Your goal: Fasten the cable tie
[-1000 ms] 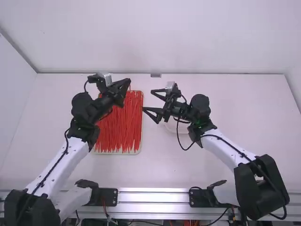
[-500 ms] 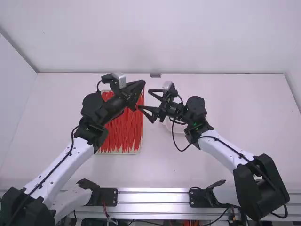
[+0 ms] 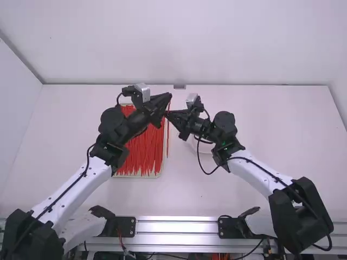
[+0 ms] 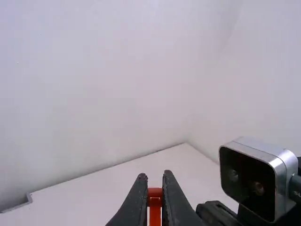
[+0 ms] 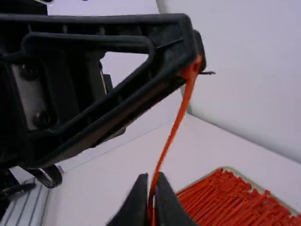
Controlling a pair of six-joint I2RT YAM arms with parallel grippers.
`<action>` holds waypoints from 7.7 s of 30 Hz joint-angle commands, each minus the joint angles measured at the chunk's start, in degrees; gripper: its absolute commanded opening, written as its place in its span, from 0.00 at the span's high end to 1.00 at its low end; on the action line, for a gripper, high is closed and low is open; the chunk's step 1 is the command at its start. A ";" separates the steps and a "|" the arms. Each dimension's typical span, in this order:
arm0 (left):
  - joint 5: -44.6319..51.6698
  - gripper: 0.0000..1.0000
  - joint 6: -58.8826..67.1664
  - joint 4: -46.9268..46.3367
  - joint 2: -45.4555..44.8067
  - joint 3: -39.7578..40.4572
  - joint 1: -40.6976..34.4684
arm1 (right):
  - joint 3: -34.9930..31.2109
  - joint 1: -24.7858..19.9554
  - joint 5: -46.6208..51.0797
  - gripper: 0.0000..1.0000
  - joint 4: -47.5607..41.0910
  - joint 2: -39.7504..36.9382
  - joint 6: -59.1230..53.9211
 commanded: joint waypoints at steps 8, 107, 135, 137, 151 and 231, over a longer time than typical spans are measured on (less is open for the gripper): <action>-0.68 0.54 1.20 0.28 0.35 1.42 0.13 | 1.62 -2.95 -5.22 1.00 1.36 0.35 0.09; 54.16 0.98 -33.35 30.08 19.65 25.86 12.61 | 1.60 -13.11 -36.89 0.02 12.50 0.37 5.77; 51.58 0.98 -41.72 38.93 19.65 25.86 12.37 | 1.55 -10.19 -40.54 0.76 9.05 0.37 3.96; 51.30 0.98 -41.75 39.08 19.65 25.86 12.31 | 1.55 -10.16 -40.57 0.77 7.80 0.37 4.00; 51.45 0.98 -41.83 38.86 19.65 25.86 13.66 | 1.07 -10.23 -41.16 0.87 3.78 0.37 2.69; 26.18 0.01 -4.68 -25.42 19.65 42.45 17.11 | 37.09 0.00 81.77 1.00 -69.57 0.44 -16.72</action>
